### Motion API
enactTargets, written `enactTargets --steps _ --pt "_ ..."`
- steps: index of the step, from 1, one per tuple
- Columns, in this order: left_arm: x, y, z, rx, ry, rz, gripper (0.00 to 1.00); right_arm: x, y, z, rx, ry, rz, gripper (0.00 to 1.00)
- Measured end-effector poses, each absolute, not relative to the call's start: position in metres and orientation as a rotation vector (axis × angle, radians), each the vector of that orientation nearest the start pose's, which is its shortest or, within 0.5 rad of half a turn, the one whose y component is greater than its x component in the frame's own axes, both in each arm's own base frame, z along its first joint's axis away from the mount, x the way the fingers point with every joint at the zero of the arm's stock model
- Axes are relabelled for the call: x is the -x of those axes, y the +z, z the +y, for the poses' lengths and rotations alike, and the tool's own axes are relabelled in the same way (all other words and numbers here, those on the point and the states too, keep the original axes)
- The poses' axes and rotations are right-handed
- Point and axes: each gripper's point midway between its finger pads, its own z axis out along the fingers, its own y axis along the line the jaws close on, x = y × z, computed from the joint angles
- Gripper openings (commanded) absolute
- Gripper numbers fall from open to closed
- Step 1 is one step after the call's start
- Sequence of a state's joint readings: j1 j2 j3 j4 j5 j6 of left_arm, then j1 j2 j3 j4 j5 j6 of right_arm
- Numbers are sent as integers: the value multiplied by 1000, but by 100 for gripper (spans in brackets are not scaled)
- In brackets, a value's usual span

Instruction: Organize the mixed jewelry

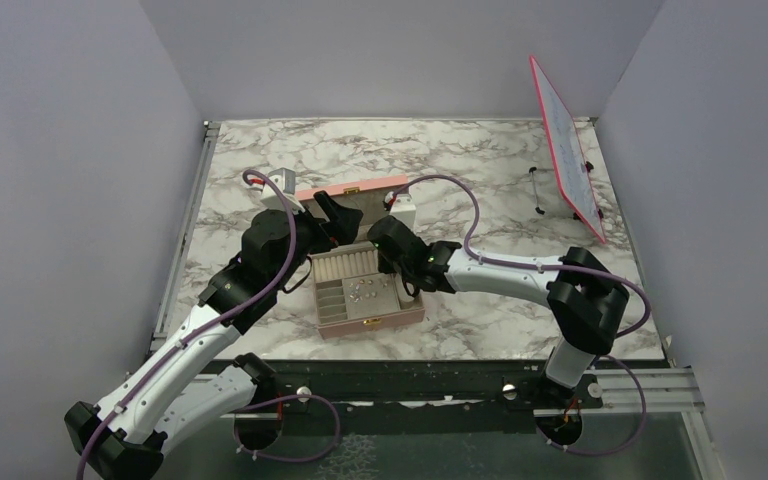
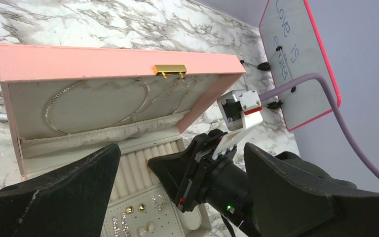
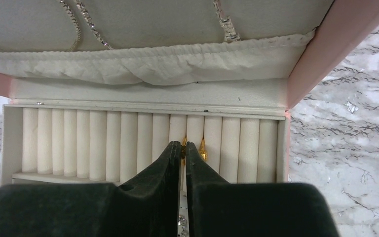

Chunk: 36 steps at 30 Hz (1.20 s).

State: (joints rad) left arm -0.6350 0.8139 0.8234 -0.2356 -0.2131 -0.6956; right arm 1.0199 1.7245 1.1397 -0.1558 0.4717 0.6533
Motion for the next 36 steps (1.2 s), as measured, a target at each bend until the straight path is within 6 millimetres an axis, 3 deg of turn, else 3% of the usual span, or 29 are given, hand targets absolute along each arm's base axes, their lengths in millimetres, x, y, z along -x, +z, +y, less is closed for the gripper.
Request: enactTargets --steps 26,32,36 --pt "-265 279 -182 216 -759 1848 95 -281 93 356 170 386 2260 9" --pt "-265 279 -182 218 -760 1849 95 -281 94 356 166 389 2259 19" --pt "-265 279 -182 218 -761 1849 95 -280 106 354 162 404 2243 25"
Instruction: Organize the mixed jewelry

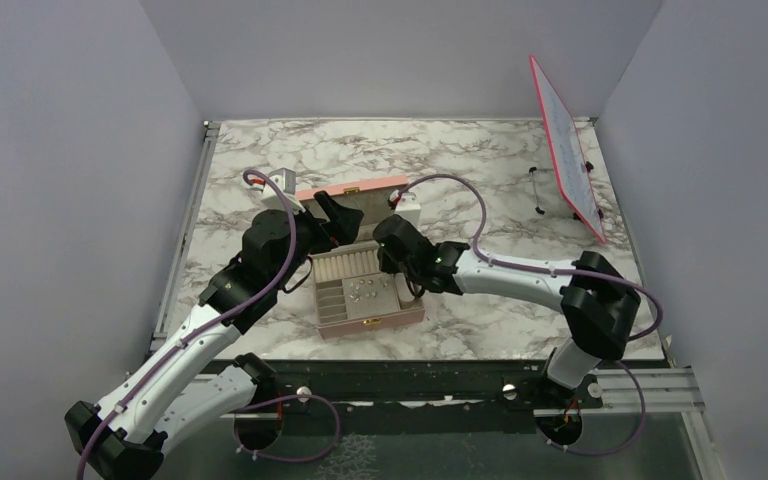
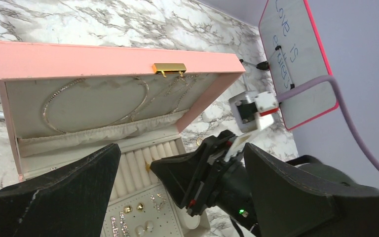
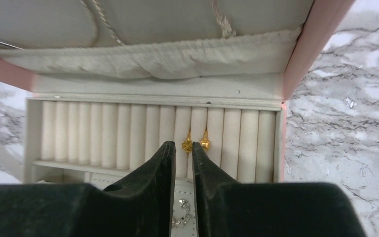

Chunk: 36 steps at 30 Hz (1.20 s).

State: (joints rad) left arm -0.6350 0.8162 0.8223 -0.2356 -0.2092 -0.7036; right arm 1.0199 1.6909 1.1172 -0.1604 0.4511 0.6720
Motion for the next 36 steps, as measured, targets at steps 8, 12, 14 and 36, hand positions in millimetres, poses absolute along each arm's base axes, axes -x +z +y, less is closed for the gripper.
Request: enactTargets --steps 8,12,14,36 --pt "-264 279 -183 221 -767 1852 95 -286 164 342 94 471 2130 33" --pt "-264 278 -185 217 -773 1856 96 -293 180 318 31 452 2096 39" --pt "-264 278 -185 214 -775 1859 96 -299 179 301 -6 423 2097 40" --pt "-267 254 -203 197 -808 1955 96 -301 49 173 -125 147 2444 34"
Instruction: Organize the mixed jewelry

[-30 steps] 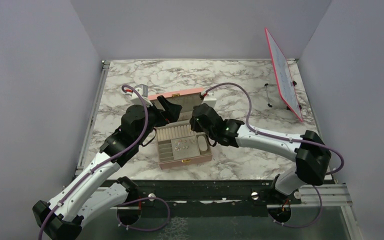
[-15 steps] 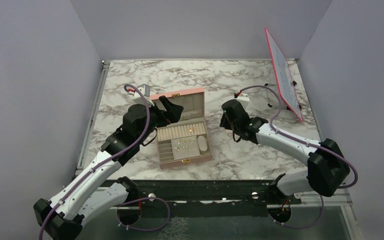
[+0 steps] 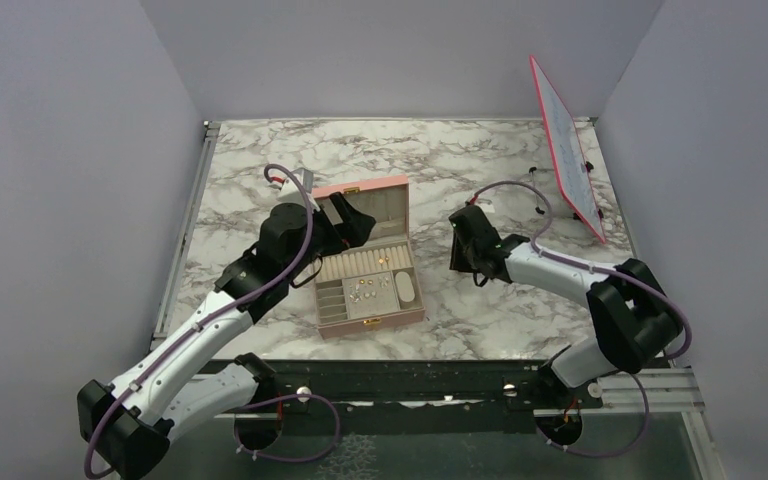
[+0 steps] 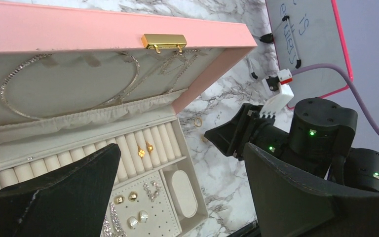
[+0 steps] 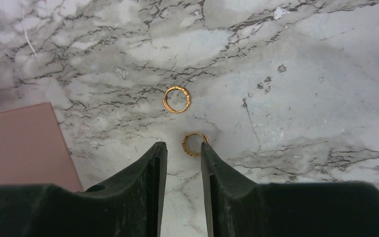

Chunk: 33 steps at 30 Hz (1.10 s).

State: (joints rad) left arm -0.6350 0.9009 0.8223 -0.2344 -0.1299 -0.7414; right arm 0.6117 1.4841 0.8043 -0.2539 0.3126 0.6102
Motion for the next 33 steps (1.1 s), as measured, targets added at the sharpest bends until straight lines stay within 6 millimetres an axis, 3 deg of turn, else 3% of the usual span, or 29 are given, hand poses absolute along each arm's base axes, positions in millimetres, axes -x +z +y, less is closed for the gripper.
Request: enactTargets --steps 10,19,25,33 --pt "-269 241 -212 190 -821 2005 96 -294 21 175 46 122 2544 24" --pt "-271 241 -217 192 -844 2006 96 -299 20 176 104 120 2543 17" --pt "-270 239 -219 192 -856 2014 96 -302 20 179 103 138 2542 1" --pt "-264 235 -224 190 -902 2035 99 -301 30 179 30 179 2521 1"
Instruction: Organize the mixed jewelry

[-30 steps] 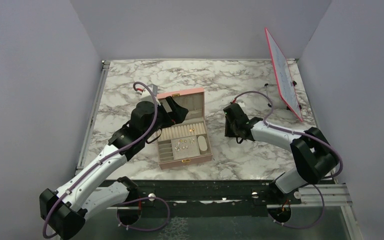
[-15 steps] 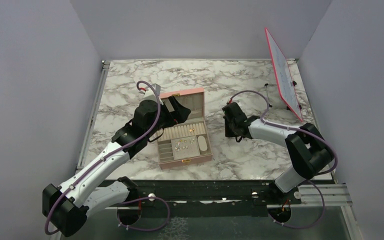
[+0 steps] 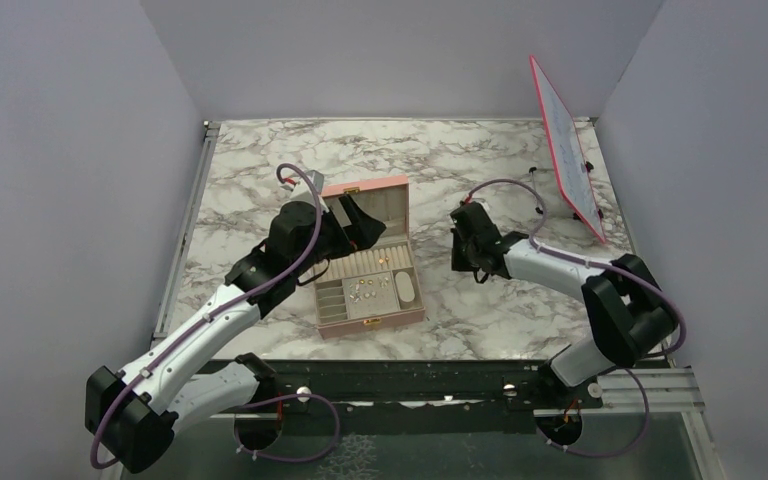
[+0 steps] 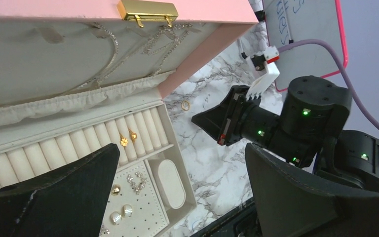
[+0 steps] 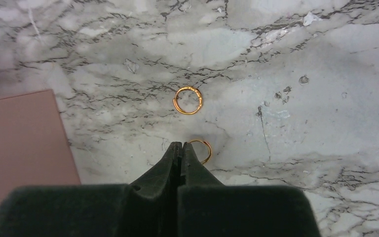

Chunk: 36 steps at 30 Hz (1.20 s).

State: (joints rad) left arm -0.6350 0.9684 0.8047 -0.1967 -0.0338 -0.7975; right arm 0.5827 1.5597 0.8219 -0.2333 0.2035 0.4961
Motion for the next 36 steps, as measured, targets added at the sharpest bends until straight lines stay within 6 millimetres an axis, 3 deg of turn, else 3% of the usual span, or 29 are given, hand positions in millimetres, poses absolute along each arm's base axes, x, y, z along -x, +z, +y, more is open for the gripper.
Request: enactTargets --steps 8,15,22,26,30,36 --pt "-259 234 -243 164 -1020 2064 99 -315 96 181 -101 408 2362 1" --pt "-255 252 -270 154 -1239 2006 96 -315 165 192 -203 824 2224 1" --pt "-255 279 -293 135 -1444 1911 92 -297 235 214 -233 1255 2055 1" --pt "-257 288 -301 130 -1502 1883 90 -282 260 225 -228 1451 1978 1" --pt "-255 300 -306 133 -1570 1844 81 -269 286 233 -229 1621 1906 1" --pt "-250 336 -309 148 -1708 1716 74 -248 328 235 -228 1841 1766 1"
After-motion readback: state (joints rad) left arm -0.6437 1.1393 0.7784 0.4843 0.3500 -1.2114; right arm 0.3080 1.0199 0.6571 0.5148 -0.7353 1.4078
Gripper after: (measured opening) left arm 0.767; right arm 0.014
